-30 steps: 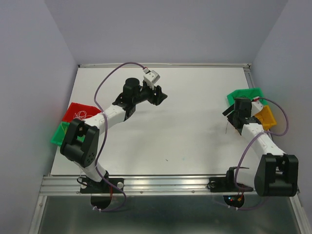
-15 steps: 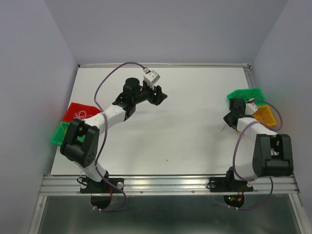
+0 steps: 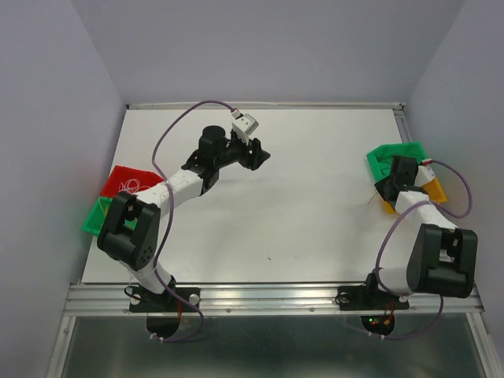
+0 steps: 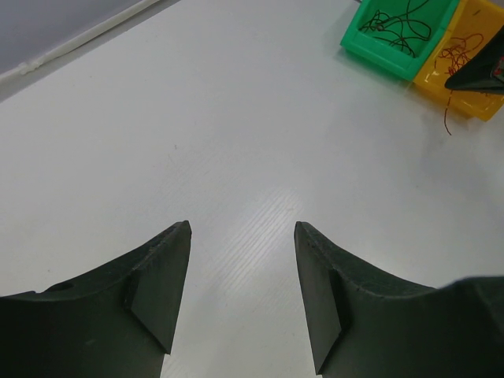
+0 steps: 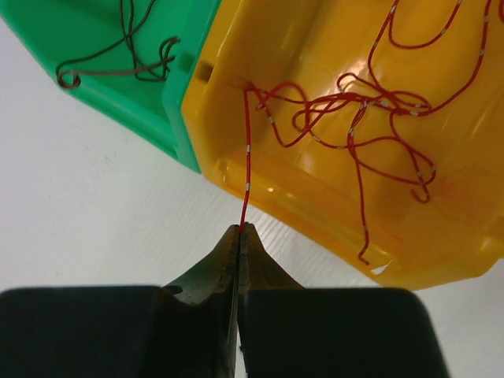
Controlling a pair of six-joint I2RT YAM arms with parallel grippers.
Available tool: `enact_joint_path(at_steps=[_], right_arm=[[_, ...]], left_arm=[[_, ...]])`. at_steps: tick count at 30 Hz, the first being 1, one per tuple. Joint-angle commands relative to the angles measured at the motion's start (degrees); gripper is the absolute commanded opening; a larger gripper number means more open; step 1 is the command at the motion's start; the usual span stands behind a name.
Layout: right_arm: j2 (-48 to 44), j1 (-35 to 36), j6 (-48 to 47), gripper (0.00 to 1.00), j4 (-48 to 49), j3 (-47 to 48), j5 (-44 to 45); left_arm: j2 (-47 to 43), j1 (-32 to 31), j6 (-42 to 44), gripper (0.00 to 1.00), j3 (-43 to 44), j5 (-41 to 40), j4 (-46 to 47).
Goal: Untangle the cables
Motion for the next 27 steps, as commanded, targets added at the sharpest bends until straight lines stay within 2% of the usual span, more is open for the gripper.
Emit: enact_joint_path(at_steps=[1, 6, 14, 27], right_arm=[[-1.67, -6.98, 0.44, 0.0, 1.91, 3.9, -7.94], [2.19, -12.09, 1.41, 0.01, 2.0, 6.7, -15.23], [8.61, -17.62, 2.9, 0.01, 1.91, 12.42, -17.44], [13.71, -18.42, 6.16, 0.01, 2.35, 11.99, -6.21]], left_arm=[[-1.19, -0.18, 0.57, 0.66, 0.28, 0.45, 2.16], [-1.19, -0.18, 0.65, 0.66, 0.28, 0.54, 2.16], [-1.63, -0.18, 0.74, 0.66, 0.1, 0.62, 2.16], [-1.81, -0.27, 0.74, 0.66, 0.02, 0.8, 2.07]])
